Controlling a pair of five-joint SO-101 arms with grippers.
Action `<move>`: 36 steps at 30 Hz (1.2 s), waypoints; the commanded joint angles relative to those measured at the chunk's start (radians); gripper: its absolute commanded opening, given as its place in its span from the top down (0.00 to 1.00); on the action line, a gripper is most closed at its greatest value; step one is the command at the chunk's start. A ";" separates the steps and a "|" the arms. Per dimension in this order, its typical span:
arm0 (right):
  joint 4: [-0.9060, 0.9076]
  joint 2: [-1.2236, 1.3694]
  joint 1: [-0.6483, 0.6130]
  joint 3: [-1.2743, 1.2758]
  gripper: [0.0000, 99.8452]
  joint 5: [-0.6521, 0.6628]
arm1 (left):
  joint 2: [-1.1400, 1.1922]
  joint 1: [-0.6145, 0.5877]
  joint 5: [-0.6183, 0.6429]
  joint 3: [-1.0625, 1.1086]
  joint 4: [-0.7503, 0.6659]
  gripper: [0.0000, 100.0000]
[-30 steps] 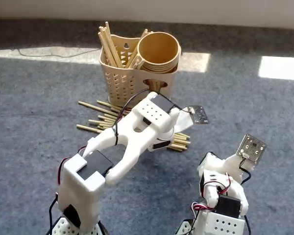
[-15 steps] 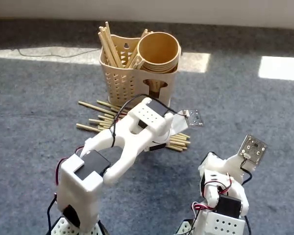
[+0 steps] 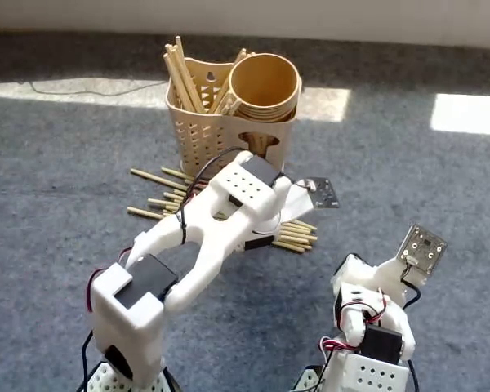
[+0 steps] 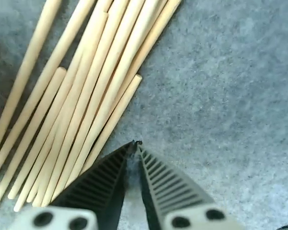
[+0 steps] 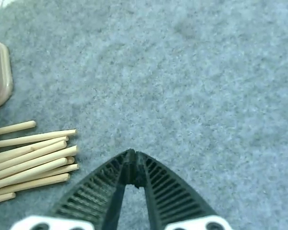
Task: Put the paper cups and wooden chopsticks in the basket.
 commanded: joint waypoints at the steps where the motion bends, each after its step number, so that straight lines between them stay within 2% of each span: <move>1: -0.031 -0.010 0.012 0.102 0.99 -0.002 | -0.062 -0.015 -0.002 -0.038 0.011 0.88; 17: -0.031 -0.010 0.012 0.102 0.99 -0.002 | 0.147 -0.064 -0.008 -0.048 -0.230 0.88; 22: -0.033 -0.010 0.012 0.102 0.99 -0.002 | 0.128 -0.038 -0.008 -0.042 -0.186 1.00; 31: -0.035 -0.010 0.012 0.102 0.99 -0.002 | -0.004 0.077 -0.003 -0.038 -0.006 1.00; 36: -0.033 -0.010 0.012 0.102 0.99 -0.002 | -0.117 0.097 -0.002 -0.047 0.058 1.00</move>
